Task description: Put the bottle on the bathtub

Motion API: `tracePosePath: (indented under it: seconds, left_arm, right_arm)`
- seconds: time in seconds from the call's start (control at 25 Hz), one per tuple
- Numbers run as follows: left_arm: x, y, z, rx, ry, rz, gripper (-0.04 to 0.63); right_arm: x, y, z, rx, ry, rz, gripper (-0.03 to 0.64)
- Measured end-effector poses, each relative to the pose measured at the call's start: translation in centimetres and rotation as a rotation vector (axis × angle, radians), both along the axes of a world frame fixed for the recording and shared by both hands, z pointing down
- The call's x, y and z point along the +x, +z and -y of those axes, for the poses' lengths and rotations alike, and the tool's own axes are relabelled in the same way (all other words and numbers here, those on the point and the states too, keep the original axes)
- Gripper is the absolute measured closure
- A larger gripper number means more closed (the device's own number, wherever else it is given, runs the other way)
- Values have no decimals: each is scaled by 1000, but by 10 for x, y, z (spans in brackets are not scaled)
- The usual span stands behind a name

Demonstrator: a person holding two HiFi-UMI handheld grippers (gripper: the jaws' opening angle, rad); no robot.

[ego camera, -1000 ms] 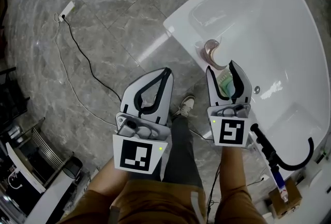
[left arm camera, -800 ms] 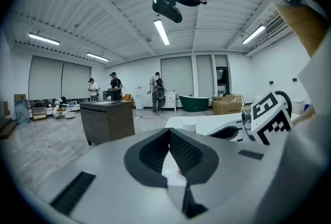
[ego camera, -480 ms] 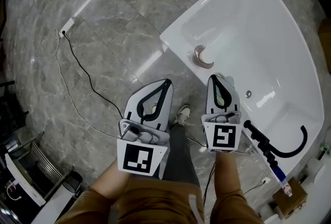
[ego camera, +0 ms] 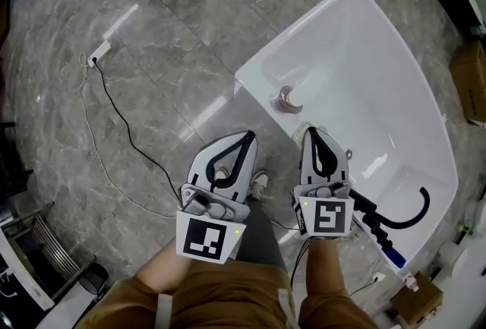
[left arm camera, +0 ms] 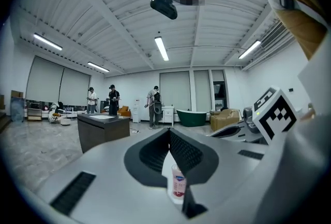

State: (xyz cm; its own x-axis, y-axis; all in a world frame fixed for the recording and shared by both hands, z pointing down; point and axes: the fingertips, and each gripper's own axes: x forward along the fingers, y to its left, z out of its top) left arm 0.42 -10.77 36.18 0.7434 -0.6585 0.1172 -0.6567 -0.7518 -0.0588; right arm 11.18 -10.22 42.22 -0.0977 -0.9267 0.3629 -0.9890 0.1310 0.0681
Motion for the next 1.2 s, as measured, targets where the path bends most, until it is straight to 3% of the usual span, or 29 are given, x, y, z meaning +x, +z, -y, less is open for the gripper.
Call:
tracePosePath:
  seconds: [0.6, 1.2]
  left_arm:
    - [-7, -92, -26, 120, 18, -4, 588]
    - [-9, -178, -56, 254, 34, -6, 588]
  right_arm:
    - [-24, -136, -26, 136, -74, -3, 614]
    - [-4, -261, -88, 302, -71, 25, 614]
